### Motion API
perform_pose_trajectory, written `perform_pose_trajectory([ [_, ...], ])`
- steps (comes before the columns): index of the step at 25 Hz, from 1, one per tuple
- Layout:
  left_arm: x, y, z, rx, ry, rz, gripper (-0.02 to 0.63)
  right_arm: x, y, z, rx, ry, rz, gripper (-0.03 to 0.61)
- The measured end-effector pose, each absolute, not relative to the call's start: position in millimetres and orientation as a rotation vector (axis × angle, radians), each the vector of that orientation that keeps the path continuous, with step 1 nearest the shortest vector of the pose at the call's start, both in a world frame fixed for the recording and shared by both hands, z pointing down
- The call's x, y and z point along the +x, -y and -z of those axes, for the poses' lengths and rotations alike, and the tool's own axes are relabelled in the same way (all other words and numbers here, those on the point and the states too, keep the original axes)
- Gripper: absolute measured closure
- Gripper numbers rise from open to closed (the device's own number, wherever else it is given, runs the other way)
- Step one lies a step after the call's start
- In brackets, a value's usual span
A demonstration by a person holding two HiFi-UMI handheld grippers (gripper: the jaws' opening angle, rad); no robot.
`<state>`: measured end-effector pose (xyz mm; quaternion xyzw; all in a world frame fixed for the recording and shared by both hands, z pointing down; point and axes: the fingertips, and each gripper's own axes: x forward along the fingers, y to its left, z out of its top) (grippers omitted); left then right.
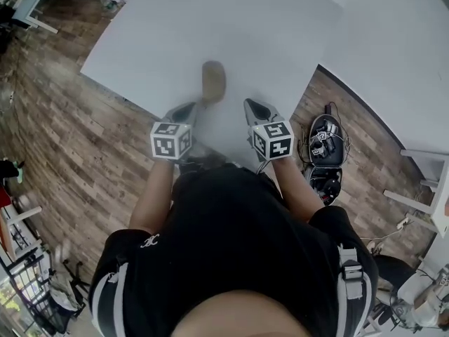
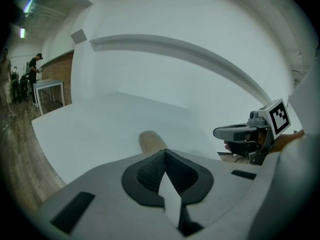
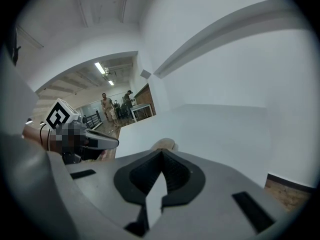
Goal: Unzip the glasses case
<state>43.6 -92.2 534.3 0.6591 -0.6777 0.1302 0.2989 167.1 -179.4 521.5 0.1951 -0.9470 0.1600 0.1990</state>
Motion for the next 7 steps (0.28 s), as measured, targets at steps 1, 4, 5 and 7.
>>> perform_pose_trajectory([
  [1, 42.6, 89.6, -534.2, 1.739, 1.809, -0.346, 0.612, 166.5, 178.3, -521.6, 0.534, 2.648, -0.445, 0.566],
  [4, 41.8, 86.1, -536.9, 1.718, 1.824, -0.338, 0.612, 165.9, 179.1, -523.4, 0.512, 2.652, -0.435, 0.566],
  [5, 41.4, 85.8, -538.4, 1.715, 1.824, -0.334, 0.612, 165.0, 179.6, -524.2, 0.508, 2.654, -0.431, 0.566],
  [7, 40.2, 85.4, -541.6, 1.71, 1.821, -0.324, 0.612, 162.8, 180.2, -526.2, 0.498, 2.657, -0.423, 0.566],
])
